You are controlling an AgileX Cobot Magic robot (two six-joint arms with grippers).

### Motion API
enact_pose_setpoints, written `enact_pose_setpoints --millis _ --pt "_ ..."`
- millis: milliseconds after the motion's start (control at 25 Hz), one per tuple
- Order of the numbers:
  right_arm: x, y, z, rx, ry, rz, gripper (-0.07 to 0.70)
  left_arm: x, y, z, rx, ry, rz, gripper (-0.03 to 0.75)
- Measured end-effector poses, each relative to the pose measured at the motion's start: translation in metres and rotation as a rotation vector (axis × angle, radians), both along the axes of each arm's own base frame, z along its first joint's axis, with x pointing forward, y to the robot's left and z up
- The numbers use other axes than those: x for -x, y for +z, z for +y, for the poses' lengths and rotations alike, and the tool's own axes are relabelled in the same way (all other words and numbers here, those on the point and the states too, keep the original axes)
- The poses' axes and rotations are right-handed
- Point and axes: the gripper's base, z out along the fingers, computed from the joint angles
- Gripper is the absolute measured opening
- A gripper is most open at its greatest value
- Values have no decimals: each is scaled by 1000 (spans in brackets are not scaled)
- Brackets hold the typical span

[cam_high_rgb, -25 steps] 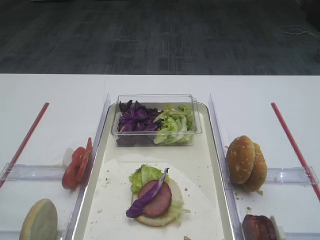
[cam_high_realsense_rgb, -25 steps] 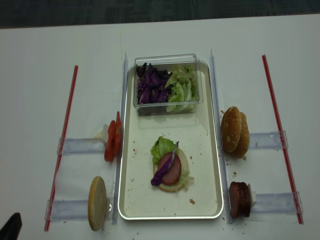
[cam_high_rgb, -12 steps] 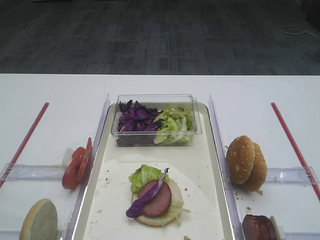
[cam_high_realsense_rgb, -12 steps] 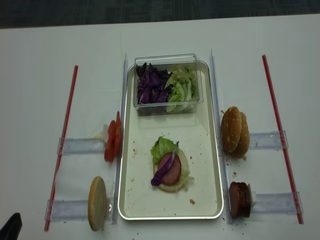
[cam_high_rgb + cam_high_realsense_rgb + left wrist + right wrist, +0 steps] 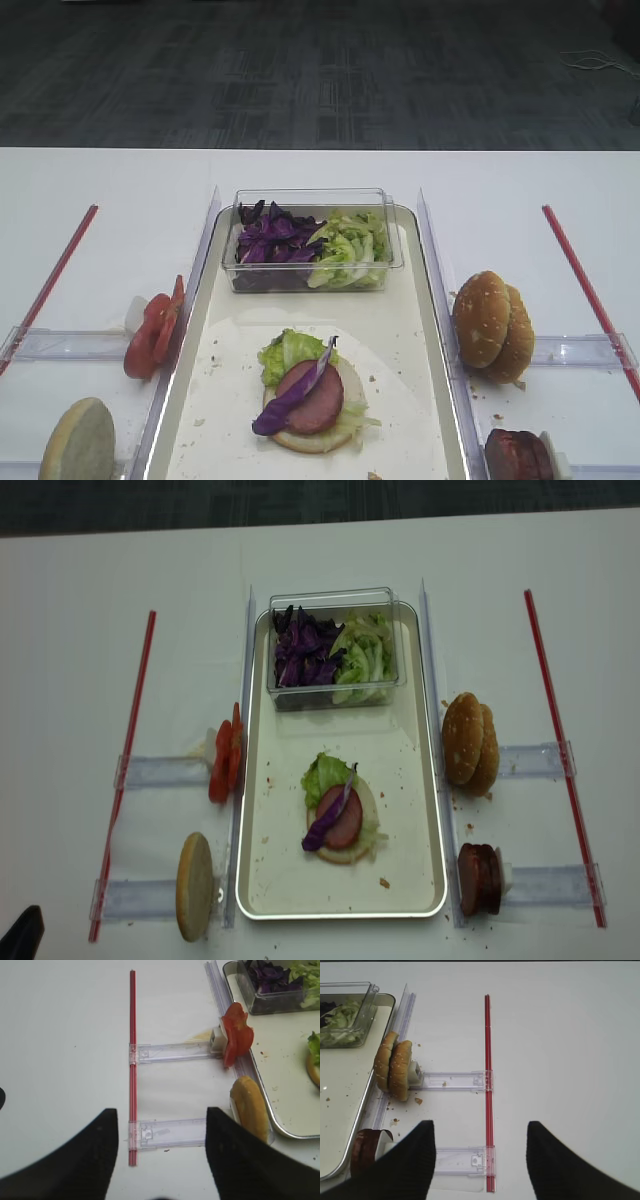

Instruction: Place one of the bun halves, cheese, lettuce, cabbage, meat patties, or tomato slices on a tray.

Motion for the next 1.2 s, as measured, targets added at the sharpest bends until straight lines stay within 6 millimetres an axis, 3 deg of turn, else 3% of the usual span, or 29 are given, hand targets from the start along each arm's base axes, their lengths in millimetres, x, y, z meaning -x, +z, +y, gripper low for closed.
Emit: enact_pose_setpoints --millis 1200 --pt "0 0 0 0 0 0 412 0 0 0 0 0 0 398"
